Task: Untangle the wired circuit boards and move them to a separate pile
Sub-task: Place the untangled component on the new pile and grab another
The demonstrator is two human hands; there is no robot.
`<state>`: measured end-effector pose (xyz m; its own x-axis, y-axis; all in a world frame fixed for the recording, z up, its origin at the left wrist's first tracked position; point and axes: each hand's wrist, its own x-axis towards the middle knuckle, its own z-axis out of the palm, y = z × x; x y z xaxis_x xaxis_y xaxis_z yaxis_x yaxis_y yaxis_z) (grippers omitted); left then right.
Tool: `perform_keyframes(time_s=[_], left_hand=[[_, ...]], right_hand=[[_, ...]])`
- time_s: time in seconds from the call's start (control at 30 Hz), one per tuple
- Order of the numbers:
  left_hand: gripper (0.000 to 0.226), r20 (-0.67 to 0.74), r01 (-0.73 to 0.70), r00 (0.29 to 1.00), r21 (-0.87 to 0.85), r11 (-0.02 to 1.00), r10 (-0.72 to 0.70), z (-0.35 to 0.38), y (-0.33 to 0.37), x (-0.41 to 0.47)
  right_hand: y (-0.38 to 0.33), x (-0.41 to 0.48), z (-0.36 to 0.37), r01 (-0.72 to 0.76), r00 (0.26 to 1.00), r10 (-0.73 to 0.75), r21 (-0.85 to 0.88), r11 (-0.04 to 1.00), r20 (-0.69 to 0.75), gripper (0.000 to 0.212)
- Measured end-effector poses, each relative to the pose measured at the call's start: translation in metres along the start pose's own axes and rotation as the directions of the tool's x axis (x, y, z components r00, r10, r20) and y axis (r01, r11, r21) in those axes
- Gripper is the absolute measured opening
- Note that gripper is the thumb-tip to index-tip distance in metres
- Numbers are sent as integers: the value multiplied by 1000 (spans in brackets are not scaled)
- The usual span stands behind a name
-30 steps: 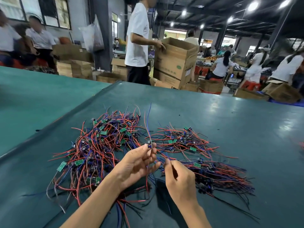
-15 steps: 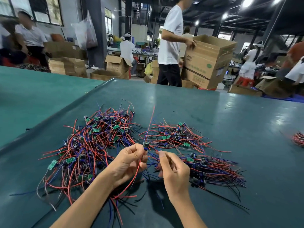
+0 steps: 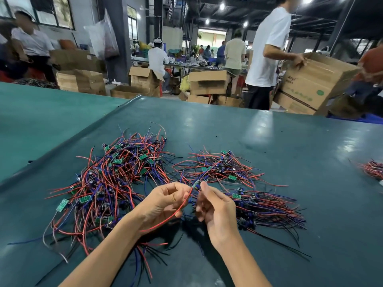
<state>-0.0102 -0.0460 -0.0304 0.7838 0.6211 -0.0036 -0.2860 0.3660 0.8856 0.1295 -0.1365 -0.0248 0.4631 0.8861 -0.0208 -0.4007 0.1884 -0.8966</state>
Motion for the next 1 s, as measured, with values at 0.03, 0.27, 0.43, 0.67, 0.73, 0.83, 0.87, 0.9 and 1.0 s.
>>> perform_keyframes(time_s=[0.03, 0.27, 0.43, 0.67, 0.73, 0.83, 0.87, 0.9, 1.0], left_hand=[[60, -7, 19, 1000, -24, 1000, -19, -1, 0, 0], [53, -64, 102, 991, -163, 981, -114, -1, 6, 1], [48, -75, 99, 991, -169, 981, -113, -1, 9, 4], [44, -139, 107, 983, -71, 992, -117, 8, 18, 3], [39, -219, 99, 972, 59, 993, -84, 10, 28, 2], [29, -324, 50, 946, 237, 970, 30, 5, 47, 2], [24, -361, 25, 927, 327, 945, 101, 1, 54, 3], [18, -397, 14, 897, 468, 884, 196, -4, 61, 5], [8, -309, 146, 812, 929, 340, 495, -27, 79, 15]], right_hand=[[-2, 0, -1, -5, 1000, 6, 44, 999, -16, 21], [-37, 6, -36, 159, 926, -78, 193, 968, -370, 9], [-38, 8, -68, 100, 794, -36, 71, 993, -607, 13], [-16, 11, -79, 28, 741, -87, -100, 995, -666, 21], [-15, 10, -81, 8, 725, -112, -154, 988, -680, 24], [-11, 3, -79, 11, 692, -226, -303, 953, -686, 30], [-10, 0, -75, 56, 670, -326, -394, 918, -666, 33], [-8, -4, -72, 107, 635, -466, -528, 842, -615, 36], [-2, -16, -59, 322, 572, -797, -841, 435, -194, 35]])
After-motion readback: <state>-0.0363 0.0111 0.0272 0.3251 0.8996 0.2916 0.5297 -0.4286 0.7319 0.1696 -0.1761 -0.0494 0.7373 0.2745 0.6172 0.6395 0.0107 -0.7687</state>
